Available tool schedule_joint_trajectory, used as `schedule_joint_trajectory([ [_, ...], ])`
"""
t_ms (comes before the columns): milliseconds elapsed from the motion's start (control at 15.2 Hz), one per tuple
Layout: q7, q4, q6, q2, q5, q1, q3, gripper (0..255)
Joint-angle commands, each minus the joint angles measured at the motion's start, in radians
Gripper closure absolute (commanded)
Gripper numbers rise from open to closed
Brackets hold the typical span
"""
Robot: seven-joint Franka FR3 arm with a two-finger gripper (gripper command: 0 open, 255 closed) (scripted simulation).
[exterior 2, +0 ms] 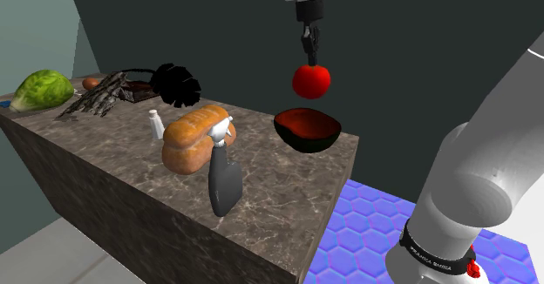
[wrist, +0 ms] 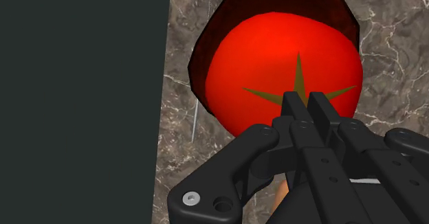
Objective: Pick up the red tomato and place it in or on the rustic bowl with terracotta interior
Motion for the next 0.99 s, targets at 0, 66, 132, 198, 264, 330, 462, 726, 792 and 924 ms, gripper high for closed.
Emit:
schedule_joint_trajectory([
  [0,0.004,-0.031,0.028,-0.003,-0.001,0.000,0.000,255],
  [66,0.006,-0.046,0.042,-0.004,-0.001,0.000,-0.001,255],
  [132,0.007,-0.060,0.055,-0.005,-0.002,-0.001,-0.001,255],
  [198,0.008,-0.074,0.068,-0.006,-0.002,-0.001,-0.002,255],
  [264,0.010,-0.088,0.082,-0.007,-0.003,-0.001,-0.002,255],
  [330,0.011,-0.102,0.095,-0.007,-0.003,-0.002,-0.003,255],
  [462,0.013,-0.128,0.122,-0.007,-0.004,-0.002,-0.004,255],
  [726,0.018,-0.179,0.175,-0.004,-0.006,-0.003,-0.007,255],
  [792,0.019,-0.191,0.189,-0.003,-0.006,-0.004,-0.008,255],
  [924,0.021,-0.215,0.216,0.000,-0.007,-0.004,-0.009,255],
])
